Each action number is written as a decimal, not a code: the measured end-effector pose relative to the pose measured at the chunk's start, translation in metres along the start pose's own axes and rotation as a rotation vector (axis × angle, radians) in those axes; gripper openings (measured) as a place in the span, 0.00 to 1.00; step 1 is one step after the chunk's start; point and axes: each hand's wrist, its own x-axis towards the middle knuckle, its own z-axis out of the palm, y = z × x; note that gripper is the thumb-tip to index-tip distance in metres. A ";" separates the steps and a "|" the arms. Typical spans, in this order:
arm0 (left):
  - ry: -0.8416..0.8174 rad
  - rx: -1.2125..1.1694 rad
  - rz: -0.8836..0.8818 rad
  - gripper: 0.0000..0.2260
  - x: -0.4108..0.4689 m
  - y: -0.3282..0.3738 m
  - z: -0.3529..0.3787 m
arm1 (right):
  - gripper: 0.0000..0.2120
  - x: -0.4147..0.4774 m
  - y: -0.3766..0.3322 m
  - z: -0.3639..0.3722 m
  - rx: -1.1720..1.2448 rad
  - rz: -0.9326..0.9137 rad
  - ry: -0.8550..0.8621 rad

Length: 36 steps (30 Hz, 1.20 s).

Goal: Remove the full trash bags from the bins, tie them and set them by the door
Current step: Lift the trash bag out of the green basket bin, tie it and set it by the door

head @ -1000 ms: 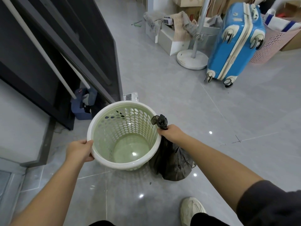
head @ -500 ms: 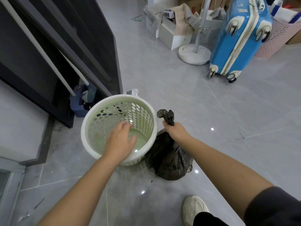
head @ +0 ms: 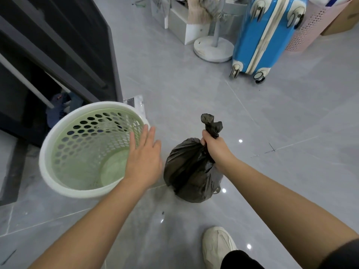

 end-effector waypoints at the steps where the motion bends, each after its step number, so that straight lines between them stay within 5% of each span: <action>1: 0.080 -0.055 0.038 0.20 0.001 0.005 0.001 | 0.17 0.002 0.000 -0.002 0.014 0.007 -0.001; 3: 0.137 -0.271 0.111 0.23 0.002 0.022 0.003 | 0.16 0.004 0.001 -0.003 0.075 0.033 0.000; 8: -0.187 -0.566 0.068 0.37 0.014 0.070 0.023 | 0.17 0.011 0.007 -0.008 0.341 0.078 -0.063; 11: -0.052 -0.725 -0.057 0.19 0.022 0.082 0.036 | 0.18 0.010 0.011 -0.010 0.365 0.059 -0.141; 13: -0.037 -0.885 -0.133 0.11 0.024 0.080 0.046 | 0.18 0.009 0.013 -0.014 0.264 0.055 -0.179; 16: -0.073 -1.085 -0.201 0.15 0.022 0.068 0.056 | 0.19 0.005 0.011 -0.028 -0.035 -0.019 -0.173; 22: -0.096 -1.254 -0.224 0.14 0.023 0.061 0.051 | 0.23 0.002 0.008 -0.045 -0.960 -0.290 0.111; 25: -0.110 -1.421 -0.326 0.13 0.029 0.064 0.041 | 0.25 0.003 0.006 -0.056 -0.922 -0.281 0.092; 28: -0.149 -1.560 -0.511 0.12 0.034 0.065 0.030 | 0.18 0.007 0.004 -0.079 -0.573 -0.224 -0.199; 30: -0.185 -1.606 -0.614 0.11 0.035 0.065 0.028 | 0.20 0.013 0.006 -0.093 -0.597 -0.211 -0.337; 36: -0.182 -1.551 -0.503 0.06 0.041 0.061 0.030 | 0.04 0.024 0.028 -0.086 -0.767 -0.387 0.150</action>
